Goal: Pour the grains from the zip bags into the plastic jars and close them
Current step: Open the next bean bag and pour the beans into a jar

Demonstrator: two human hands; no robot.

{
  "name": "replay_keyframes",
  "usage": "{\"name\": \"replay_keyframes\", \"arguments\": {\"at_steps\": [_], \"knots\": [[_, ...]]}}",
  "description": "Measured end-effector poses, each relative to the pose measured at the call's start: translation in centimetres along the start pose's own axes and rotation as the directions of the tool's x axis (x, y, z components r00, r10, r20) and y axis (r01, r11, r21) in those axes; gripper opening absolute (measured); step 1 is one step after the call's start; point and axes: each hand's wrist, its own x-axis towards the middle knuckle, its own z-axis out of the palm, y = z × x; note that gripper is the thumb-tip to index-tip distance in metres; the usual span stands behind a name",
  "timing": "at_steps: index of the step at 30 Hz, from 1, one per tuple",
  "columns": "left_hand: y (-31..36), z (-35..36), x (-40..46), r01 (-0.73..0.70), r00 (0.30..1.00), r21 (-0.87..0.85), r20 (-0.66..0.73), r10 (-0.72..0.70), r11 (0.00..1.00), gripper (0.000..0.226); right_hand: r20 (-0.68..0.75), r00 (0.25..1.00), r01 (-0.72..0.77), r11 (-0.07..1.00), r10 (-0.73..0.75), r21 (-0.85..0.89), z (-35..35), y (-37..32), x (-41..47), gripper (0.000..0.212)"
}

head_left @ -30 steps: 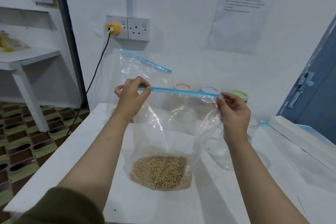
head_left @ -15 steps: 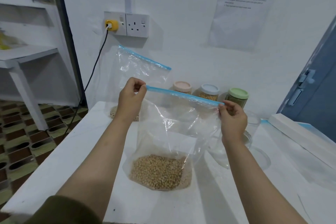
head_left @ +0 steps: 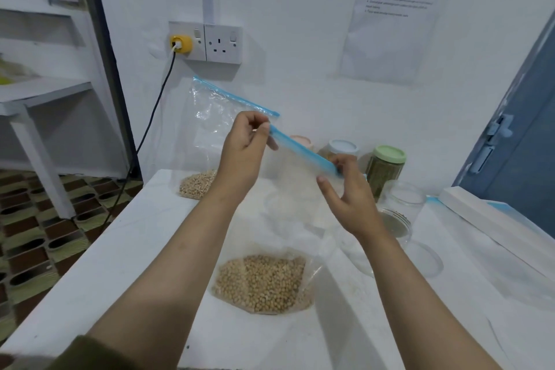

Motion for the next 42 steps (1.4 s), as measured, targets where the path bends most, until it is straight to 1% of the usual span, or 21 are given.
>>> {"name": "replay_keyframes", "arguments": {"at_steps": [2,4,6,7,10,13,15,17,19,21,23,24,26,28,30,32,34,36,38,40,42], "knots": [[0.1,-0.5,0.2,0.020,0.999,-0.012,-0.039,-0.020,1.000,0.011,-0.041,0.997,0.063,0.996,-0.061,0.055,-0.3,-1.1,0.2,0.033],[0.0,-1.1,0.5,0.040,0.995,-0.022,-0.095,-0.042,0.999,0.011,-0.072,0.989,0.135,0.989,-0.131,0.053,-0.7,-2.1,0.5,0.034],[-0.1,-1.6,0.6,0.055,0.987,-0.031,-0.149,-0.059,0.998,0.012,-0.041,0.981,0.190,0.982,-0.189,-0.001,-0.8,-3.0,0.8,0.026],[-0.2,-1.7,0.6,0.050,0.984,-0.026,-0.171,-0.054,0.998,0.013,-0.017,0.981,0.194,0.980,-0.195,-0.035,-0.9,-3.5,1.0,0.022],[-0.4,-1.5,0.1,-0.003,0.985,0.033,-0.173,0.009,0.999,0.016,-0.021,0.992,0.122,0.986,-0.125,-0.112,-0.9,-4.0,1.3,0.024],[-1.0,-1.4,-1.7,-0.067,0.992,0.105,-0.101,0.077,0.992,0.021,-0.063,0.995,0.066,0.978,-0.080,-0.197,-0.8,-3.8,1.4,0.031],[-2.2,-1.6,-3.7,-0.081,0.994,0.196,-0.060,0.094,0.977,0.027,-0.074,0.994,0.056,0.971,-0.075,-0.231,-0.7,-3.7,1.3,0.036],[-4.2,-1.8,-6.3,-0.041,0.998,0.291,-0.034,0.053,0.956,0.032,-0.079,0.995,0.038,0.964,-0.061,-0.265,-0.5,-3.7,1.2,0.042],[-6.3,-1.9,-9.1,0.038,0.999,0.377,-0.027,-0.030,0.925,0.034,-0.080,0.996,0.019,0.952,-0.046,-0.307,-0.5,-3.6,1.1,0.047],[-7.9,-1.9,-11.3,0.131,0.991,0.457,-0.047,-0.123,0.880,0.039,-0.094,0.995,0.007,0.945,-0.040,-0.327,-0.4,-3.5,1.1,0.048],[-8.7,-1.7,-12.4,0.209,0.977,0.429,-0.063,-0.202,0.879,0.043,-0.109,0.993,-0.005,0.943,-0.033,-0.332,-0.2,-3.7,1.0,0.047],[-9.0,-1.7,-12.5,0.223,0.974,0.417,-0.065,-0.215,0.881,0.046,-0.115,0.993,-0.008,0.943,-0.032,-0.333,-0.1,-3.9,0.9,0.047],[-9.1,-1.9,-12.3,0.210,0.977,0.419,-0.065,-0.202,0.883,0.050,-0.128,0.991,-0.008,0.943,-0.036,-0.332,-0.1,-4.3,0.8,0.044],[-8.8,-2.6,-11.2,0.204,0.979,0.380,-0.066,-0.194,0.902,0.049,-0.141,0.989,-0.009,0.949,-0.037,-0.316,-0.3,-4.8,0.8,0.038],[-8.2,-3.2,-9.6,0.180,0.984,0.364,-0.083,-0.160,0.914,0.051,-0.183,0.983,-0.022,0.960,-0.030,-0.278,-0.7,-5.1,0.8,0.033],[-6.9,-3.6,-7.9,0.108,0.992,0.404,-0.101,-0.073,0.908,0.057,-0.234,0.972,-0.057,0.967,-0.003,-0.248,-1.1,-5.3,0.7,0.028],[-5.6,-4.0,-6.2,0.014,0.995,0.470,-0.090,0.032,0.883,0.061,-0.262,0.964,-0.106,0.968,0.044,-0.226,-1.4,-5.1,0.3,0.027],[-4.9,-4.6,-4.9,-0.064,0.994,0.559,-0.035,0.101,0.826,0.062,-0.234,0.967,-0.146,0.967,0.095,-0.209,-1.5,-4.7,-0.3,0.031],[-4.8,-5.2,-4.4,-0.115,0.991,0.627,0.024,0.129,0.771,0.061,-0.112,0.980,-0.182,0.965,0.162,-0.192,-1.4,-4.0,-1.1,0.039],[-5.1,-5.6,-4.5,-0.130,0.990,0.653,0.046,0.133,0.746,0.060,0.005,0.979,-0.202,0.965,0.206,-0.166,-1.0,-3.4,-2.0,0.048],[-5.5,-5.9,-4.7,-0.139,0.989,0.653,0.050,0.141,0.744,0.060,0.060,0.973,-0.207,0.960,0.221,-0.191,-0.8,-3.0,-2.6,0.052]]}}
